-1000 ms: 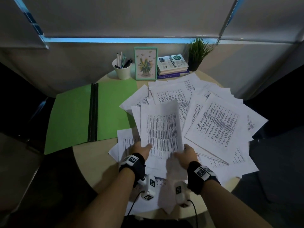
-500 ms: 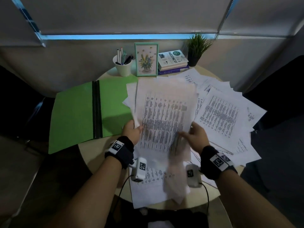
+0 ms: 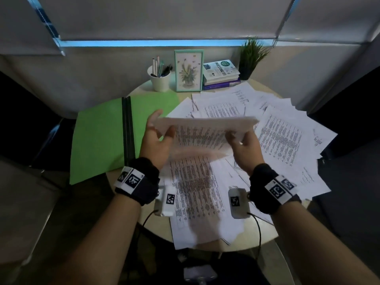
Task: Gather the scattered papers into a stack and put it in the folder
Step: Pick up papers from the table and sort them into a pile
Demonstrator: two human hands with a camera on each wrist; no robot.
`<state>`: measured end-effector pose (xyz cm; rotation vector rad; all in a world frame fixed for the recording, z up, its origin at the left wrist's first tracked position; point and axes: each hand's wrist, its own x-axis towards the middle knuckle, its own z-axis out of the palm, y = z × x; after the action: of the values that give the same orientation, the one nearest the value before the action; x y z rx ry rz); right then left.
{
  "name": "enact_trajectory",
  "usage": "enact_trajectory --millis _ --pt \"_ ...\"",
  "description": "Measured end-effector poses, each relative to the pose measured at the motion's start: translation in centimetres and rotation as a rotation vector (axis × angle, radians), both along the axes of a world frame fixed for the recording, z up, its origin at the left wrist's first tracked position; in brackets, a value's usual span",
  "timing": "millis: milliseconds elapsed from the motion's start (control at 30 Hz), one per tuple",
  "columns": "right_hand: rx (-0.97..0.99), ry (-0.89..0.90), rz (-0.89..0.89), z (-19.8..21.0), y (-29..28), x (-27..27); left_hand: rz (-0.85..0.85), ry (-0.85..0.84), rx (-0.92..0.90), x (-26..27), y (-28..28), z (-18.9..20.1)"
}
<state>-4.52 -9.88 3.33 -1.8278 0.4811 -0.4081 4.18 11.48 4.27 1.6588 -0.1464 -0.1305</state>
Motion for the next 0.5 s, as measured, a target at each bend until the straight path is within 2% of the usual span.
enact_trajectory --millis 133,333,433,500 --pt "-0.069 -0.046 -0.004 0.8 1.5 0.5 0.050 -0.099 0.135 -0.9 -0.7 0.3" --pt "-0.070 -0.203 -0.023 4.4 1.0 1.5 0.100 -0.301 -0.034 -1.0 -0.6 3.1" --pt "-0.017 -0.130 -0.029 2.5 0.5 1.0 0.120 -0.187 -0.045 -1.5 -0.4 1.4" --pt "0.007 -0.030 -0.042 0.5 0.7 0.4 0.079 -0.070 0.068 -1.9 -0.4 -0.4"
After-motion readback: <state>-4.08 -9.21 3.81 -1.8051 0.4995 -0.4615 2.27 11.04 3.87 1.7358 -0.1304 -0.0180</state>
